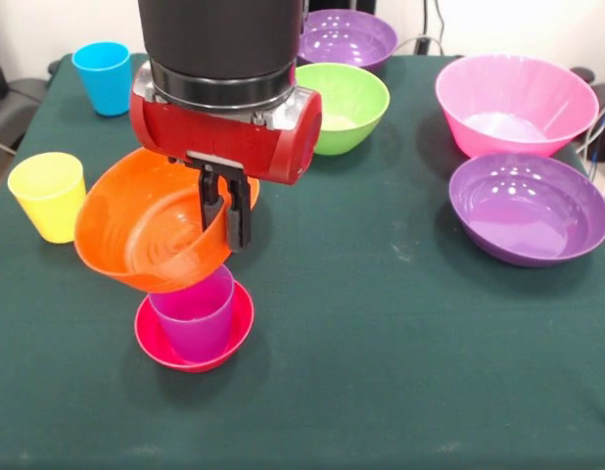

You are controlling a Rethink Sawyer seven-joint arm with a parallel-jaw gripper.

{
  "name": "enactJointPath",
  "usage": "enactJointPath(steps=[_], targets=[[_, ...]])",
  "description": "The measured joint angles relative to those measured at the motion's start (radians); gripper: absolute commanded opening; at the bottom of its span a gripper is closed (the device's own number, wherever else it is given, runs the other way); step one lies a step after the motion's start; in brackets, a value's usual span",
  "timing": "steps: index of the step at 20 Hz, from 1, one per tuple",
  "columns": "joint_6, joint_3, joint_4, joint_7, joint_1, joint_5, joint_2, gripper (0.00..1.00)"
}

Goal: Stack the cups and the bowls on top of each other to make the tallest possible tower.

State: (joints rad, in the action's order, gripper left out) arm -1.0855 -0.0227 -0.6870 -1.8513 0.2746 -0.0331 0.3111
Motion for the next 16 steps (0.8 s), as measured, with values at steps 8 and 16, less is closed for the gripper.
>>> enactJointPath(steps=[8,16], targets=[[0.031,-0.005,-0.044,0.0,0.0,-0.005,-0.001,0.0],[0.046,-0.013,-0.055,0.0,0.003,-0.013,-0.003,0.0]])
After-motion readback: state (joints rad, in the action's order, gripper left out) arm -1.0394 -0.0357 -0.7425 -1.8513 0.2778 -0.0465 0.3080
